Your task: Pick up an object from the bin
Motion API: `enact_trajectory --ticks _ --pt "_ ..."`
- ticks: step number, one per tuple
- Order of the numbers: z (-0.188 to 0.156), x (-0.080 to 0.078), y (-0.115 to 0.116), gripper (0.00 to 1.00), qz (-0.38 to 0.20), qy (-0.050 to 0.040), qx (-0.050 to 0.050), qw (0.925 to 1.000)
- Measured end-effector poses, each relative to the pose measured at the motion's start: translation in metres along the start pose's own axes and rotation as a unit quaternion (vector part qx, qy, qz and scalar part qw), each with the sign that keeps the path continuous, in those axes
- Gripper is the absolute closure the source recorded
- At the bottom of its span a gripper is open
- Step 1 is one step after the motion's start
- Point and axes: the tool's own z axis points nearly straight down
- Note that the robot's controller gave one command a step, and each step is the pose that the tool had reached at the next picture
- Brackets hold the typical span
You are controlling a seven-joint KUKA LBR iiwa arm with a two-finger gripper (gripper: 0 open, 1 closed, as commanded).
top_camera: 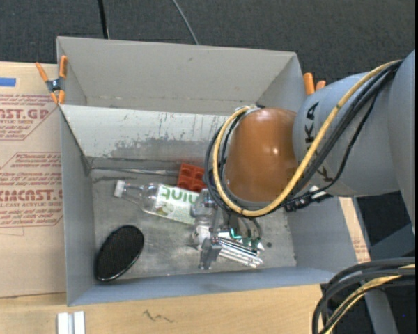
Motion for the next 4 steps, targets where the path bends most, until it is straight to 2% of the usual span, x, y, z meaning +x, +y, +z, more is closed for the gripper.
enact_trajectory --ticks 1,2,3,4 --pt "-0.004 -0.002 0.000 0.00 0.000 -0.0039 0.000 1.0000" --pt "0.084 -0.010 -0.013 1.00 -0.121 -0.0048 0.000 0.9926" --pt "0.084 -0.011 -0.013 0.00 -0.121 -0.0072 0.000 0.9926" --pt "0.085 -0.009 -0.014 1.00 -0.121 -0.0024 0.000 0.9926"
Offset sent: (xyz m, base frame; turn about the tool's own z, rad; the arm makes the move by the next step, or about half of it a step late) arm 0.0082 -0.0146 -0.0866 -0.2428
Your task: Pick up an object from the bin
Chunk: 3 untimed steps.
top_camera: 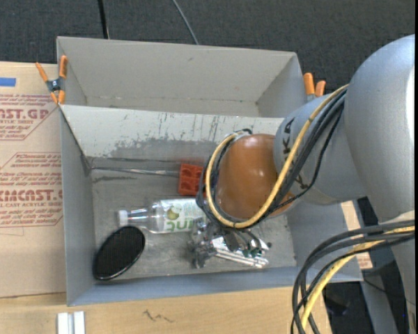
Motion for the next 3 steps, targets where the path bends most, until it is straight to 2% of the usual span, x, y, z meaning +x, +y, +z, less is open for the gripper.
enact_trajectory --ticks 1,2,3 --pt "0.000 0.000 0.000 1.00 0.000 0.0000 0.000 1.0000" --pt "-0.046 -0.005 -0.003 1.00 -0.011 0.0025 0.000 0.9999" --pt "-0.100 -0.014 -0.004 0.00 -0.008 -0.0024 0.000 1.0000"
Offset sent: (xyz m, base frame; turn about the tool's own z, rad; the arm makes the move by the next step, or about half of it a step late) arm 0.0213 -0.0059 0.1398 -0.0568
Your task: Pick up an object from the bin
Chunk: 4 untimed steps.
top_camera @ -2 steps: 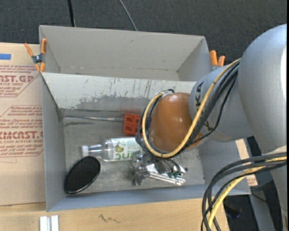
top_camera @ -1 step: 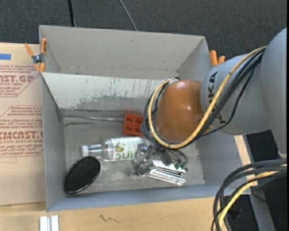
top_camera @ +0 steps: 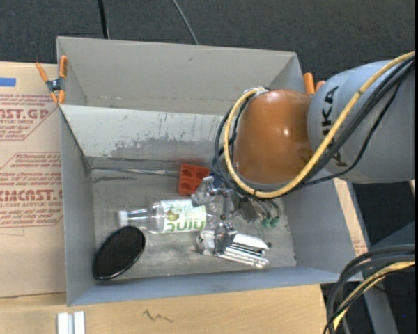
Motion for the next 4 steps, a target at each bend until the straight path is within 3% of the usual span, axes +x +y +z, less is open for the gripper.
enact_trajectory --ticks 1,2,3,4 --pt "0.015 -0.001 0.001 0.00 0.005 0.0004 0.000 1.0000" --pt "0.089 -0.042 0.000 1.00 -0.011 -0.0171 0.002 0.9998" --pt "0.089 -0.042 0.000 1.00 -0.011 -0.0171 0.002 0.9998" --pt "0.059 -0.049 -0.002 1.00 -0.015 -0.0005 0.000 0.9999"
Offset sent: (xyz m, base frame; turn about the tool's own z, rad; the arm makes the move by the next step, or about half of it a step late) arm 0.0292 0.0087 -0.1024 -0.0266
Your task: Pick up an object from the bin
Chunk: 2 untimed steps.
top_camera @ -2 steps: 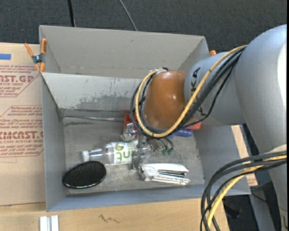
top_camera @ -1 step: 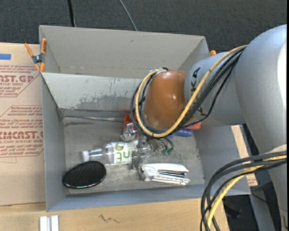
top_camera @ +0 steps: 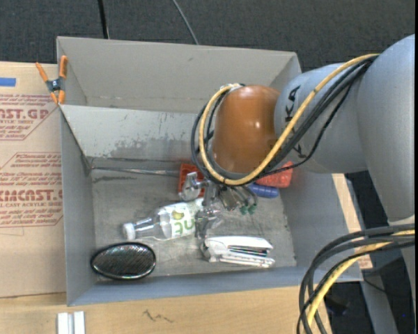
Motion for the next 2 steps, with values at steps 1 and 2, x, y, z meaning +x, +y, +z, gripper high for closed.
enact_trajectory --ticks 1,2 --pt "-0.013 -0.003 -0.002 1.00 0.000 0.0005 0.000 1.0000" --pt "-0.036 -0.009 0.008 1.00 0.002 -0.0069 0.002 1.0000"
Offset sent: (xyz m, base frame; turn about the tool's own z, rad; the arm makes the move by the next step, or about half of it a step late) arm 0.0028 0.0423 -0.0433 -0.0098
